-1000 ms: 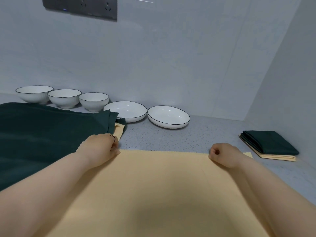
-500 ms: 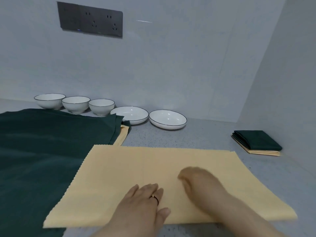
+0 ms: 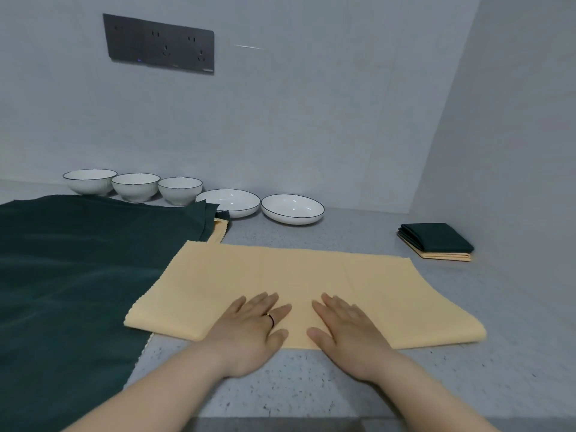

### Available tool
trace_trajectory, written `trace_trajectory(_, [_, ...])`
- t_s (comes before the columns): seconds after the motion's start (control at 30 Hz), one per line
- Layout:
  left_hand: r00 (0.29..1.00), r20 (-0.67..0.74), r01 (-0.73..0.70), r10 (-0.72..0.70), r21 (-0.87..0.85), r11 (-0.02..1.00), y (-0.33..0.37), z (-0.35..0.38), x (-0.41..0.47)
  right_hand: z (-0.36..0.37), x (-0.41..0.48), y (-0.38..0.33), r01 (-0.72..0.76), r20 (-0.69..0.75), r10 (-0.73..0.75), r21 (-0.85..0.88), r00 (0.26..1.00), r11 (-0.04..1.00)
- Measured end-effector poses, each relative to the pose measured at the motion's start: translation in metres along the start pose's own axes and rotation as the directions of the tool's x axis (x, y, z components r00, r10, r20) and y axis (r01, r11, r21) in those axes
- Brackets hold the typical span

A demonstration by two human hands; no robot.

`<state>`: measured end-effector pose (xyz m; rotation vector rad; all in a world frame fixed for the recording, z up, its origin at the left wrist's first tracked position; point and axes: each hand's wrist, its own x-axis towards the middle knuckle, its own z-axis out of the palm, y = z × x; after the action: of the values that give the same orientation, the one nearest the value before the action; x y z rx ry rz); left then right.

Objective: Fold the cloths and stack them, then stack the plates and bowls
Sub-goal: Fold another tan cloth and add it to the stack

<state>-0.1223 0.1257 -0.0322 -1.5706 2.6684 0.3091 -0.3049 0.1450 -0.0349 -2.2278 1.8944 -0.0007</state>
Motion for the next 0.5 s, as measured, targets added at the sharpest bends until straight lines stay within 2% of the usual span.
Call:
trace_trajectory(0.13, [1.0,0.003,0.025,-0.025,0.011,1.0,-0.012,-0.004,0.003,-0.009,-0.007,0.027,-0.114,-0.011,0.114,0.028,0.993,0.993])
trace_trajectory(0.33, [0.98,-0.011,0.201,-0.201,0.026,0.979,-0.062,-0.014,-0.001,-0.021,-0.026,0.094,-0.356,0.008,0.356,-0.009,0.934,0.934])
trace_trajectory(0.5, [0.963,-0.013,0.27,-0.27,0.072,0.96,-0.084,-0.019,-0.006,-0.023,-0.036,0.11,-0.436,0.008,0.436,0.001,0.9,0.9])
